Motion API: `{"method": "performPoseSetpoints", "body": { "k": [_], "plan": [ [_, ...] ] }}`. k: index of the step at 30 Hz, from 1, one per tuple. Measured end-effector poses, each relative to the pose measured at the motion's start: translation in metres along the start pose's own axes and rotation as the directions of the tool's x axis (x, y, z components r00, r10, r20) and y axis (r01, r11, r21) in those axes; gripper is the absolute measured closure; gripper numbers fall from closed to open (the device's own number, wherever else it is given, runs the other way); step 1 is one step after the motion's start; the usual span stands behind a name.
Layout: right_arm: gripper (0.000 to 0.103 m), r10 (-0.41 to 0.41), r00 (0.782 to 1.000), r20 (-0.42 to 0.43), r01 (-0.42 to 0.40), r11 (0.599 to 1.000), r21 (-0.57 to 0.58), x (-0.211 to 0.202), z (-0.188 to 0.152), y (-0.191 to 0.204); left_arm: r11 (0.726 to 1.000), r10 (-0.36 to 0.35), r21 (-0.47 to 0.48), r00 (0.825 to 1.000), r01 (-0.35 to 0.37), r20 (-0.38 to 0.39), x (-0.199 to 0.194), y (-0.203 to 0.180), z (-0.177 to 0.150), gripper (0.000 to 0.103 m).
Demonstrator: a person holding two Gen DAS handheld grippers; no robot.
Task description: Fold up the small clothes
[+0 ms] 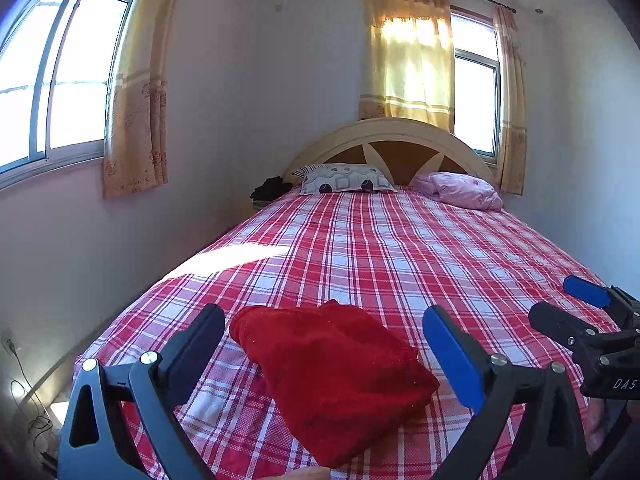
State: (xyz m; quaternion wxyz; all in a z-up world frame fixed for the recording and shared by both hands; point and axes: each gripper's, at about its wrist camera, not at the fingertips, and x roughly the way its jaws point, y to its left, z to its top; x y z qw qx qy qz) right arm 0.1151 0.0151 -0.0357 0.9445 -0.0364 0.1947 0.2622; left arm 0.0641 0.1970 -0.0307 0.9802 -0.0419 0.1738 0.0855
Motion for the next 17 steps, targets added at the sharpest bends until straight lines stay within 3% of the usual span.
{"method": "performPoseSetpoints", "body": {
  "k": [7, 17],
  "plan": [
    [0.0, 0.005, 1.0, -0.01, -0.005, 1.0, -0.018, -0.0004, 0.0006, 0.0014, 0.999, 0.016, 0.031, 1.0, -0.017, 0.003, 0.0034, -0.0059, -0.0036, 0.003],
    [0.0, 0.007, 1.0, -0.013, -0.007, 1.0, -0.02, 0.0006, -0.0013, 0.0024, 1.0, 0.021, -0.014, 1.0, -0.022, -0.015, 0.0074, -0.0013, -0.0085, 0.002]
  ]
}}
